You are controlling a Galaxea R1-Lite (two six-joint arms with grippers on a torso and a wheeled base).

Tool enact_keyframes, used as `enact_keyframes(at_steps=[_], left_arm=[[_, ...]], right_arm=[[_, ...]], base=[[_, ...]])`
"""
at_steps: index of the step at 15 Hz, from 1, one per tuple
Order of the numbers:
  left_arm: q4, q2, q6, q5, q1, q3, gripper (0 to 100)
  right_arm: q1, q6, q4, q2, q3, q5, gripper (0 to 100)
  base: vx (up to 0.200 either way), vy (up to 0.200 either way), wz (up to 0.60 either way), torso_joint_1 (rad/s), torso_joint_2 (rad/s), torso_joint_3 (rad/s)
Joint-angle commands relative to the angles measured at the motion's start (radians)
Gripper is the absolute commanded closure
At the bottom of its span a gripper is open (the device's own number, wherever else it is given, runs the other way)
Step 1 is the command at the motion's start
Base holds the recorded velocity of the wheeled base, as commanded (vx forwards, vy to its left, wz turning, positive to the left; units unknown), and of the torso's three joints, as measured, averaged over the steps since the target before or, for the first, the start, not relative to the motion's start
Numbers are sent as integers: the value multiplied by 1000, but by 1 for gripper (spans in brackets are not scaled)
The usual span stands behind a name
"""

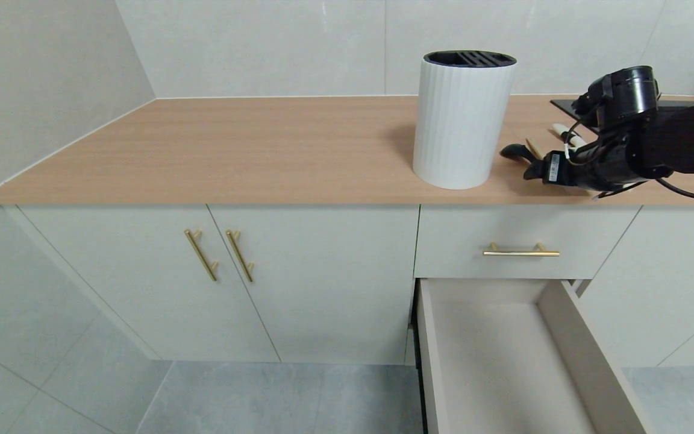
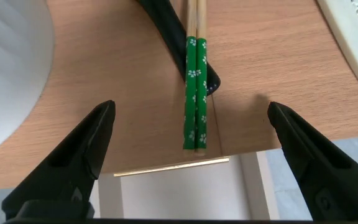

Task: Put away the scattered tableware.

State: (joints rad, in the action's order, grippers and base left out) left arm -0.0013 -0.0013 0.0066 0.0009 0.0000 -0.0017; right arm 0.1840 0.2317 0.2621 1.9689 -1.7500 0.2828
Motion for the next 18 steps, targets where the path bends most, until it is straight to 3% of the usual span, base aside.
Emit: enact_keyframes(at_steps=[1,2,9,14,15,18], left_arm=[[0,1,0,1,0,0,0],[0,1,0,1,0,0,0],[0,1,1,1,0,0,0],[0,1,1,1,0,0,0],[0,1,0,1,0,0,0],[0,1,0,1,0,0,0]], right_arm=[[0,0,0,1,0,-1,0],[0,0,0,1,0,-1,100],[-11,3,6,-62,23,4,100],[-9,5,5,-280,175,3,100],[-9,0,3,-380,290,-8,100],[-1,5,3,-533,419,-27,100]], base=[[0,0,0,0,0,0],[0,0,0,0,0,0],[0,0,0,0,0,0],[0,0,0,0,0,0],[0,0,0,0,0,0],[0,0,0,0,0,0]])
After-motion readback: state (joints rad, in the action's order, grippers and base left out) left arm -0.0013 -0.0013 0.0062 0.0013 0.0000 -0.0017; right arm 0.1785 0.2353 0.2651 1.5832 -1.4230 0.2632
